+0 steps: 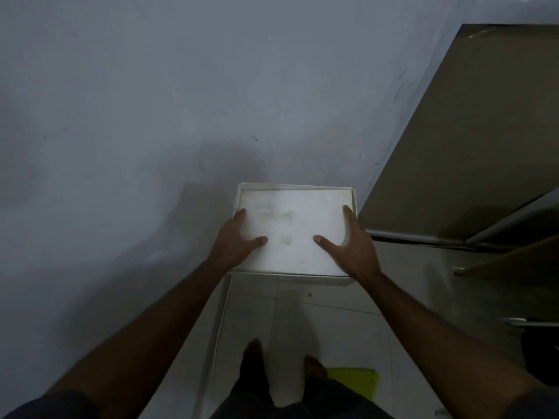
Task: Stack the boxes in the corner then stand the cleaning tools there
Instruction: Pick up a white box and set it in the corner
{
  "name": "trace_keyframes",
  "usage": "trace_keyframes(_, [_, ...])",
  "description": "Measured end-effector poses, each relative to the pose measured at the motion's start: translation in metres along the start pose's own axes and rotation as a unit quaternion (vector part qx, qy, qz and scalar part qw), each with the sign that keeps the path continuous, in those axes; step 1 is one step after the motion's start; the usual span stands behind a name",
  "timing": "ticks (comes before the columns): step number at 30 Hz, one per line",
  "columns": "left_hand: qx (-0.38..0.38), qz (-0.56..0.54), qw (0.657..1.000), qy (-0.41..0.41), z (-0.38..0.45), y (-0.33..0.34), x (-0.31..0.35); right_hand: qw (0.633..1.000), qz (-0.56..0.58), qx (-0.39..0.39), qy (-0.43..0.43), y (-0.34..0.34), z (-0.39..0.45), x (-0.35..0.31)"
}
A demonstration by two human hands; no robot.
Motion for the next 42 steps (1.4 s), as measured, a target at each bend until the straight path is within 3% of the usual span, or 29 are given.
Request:
trace_keyframes(10, [-0.030, 0.018, 0.999, 0.014, 0.115, 0.050, -0.081, 0.999, 0.005, 0.030, 0.043, 0.099, 0.066, 0.057])
trace_keyframes(32, [-0.026, 0.006, 0.999, 0.035, 0.351, 0.298, -0.342, 0.999, -0.009, 0.038, 0.035, 0.383, 0.234, 0.343])
trace_keyframes(42, [-0.012, 0.010, 0.999, 0.032, 0.417, 0.391, -0.425, 0.999, -0.032, 0.032, 0.012, 0.467, 0.283, 0.440])
Point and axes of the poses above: each hand's wrist, its own z-axis towards the middle knuckle, its own y-axis out of the palm, x = y × z, the point moved 1 cm from there along z, towards the middle knuckle, and after that the axes turned 3 degrees about -y, right-handed, at the moved point
